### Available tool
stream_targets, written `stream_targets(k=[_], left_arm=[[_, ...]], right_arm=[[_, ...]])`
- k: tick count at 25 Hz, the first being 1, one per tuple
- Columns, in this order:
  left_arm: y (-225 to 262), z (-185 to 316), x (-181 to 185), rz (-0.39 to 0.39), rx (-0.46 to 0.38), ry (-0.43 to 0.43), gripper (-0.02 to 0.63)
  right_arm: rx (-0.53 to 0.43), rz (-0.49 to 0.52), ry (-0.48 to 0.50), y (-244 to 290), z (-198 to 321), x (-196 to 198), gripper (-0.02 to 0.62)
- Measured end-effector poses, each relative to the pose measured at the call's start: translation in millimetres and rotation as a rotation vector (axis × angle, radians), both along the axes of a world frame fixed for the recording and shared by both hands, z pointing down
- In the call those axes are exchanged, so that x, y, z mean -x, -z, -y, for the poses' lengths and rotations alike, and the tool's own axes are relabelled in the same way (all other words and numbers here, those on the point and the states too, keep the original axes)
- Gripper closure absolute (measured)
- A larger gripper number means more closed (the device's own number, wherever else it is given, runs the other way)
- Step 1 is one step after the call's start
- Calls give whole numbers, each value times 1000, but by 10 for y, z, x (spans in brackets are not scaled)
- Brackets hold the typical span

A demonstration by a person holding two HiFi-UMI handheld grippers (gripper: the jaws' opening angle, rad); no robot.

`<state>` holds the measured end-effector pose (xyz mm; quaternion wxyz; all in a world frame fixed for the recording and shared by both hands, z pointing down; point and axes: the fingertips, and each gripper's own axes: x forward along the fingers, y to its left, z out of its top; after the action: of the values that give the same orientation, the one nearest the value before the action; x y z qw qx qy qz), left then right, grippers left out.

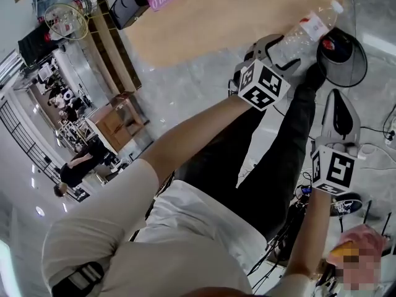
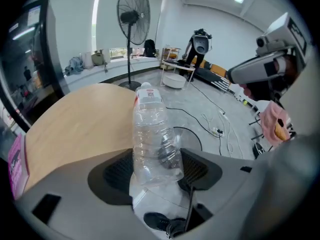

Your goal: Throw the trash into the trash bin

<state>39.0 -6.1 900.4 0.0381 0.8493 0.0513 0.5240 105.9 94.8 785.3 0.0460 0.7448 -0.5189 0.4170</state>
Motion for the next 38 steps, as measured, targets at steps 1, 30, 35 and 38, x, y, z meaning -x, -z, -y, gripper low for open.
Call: stream_targets(k=[1, 30, 35, 38], left_arm=[[6, -121, -25, 1, 6, -29, 310], [-1668, -1413, 210, 511, 47, -368, 301], [-1758, -1482, 180, 532, 47, -372, 301], [-1776, -1512, 143, 514, 35, -371, 298]], right_arm=[[2, 0, -9, 9, -60, -28, 584], [32, 79, -197, -808, -1209, -271, 584], [25, 85, -221, -877, -1278, -353, 584], [25, 87, -228, -904, -1314, -387, 584]])
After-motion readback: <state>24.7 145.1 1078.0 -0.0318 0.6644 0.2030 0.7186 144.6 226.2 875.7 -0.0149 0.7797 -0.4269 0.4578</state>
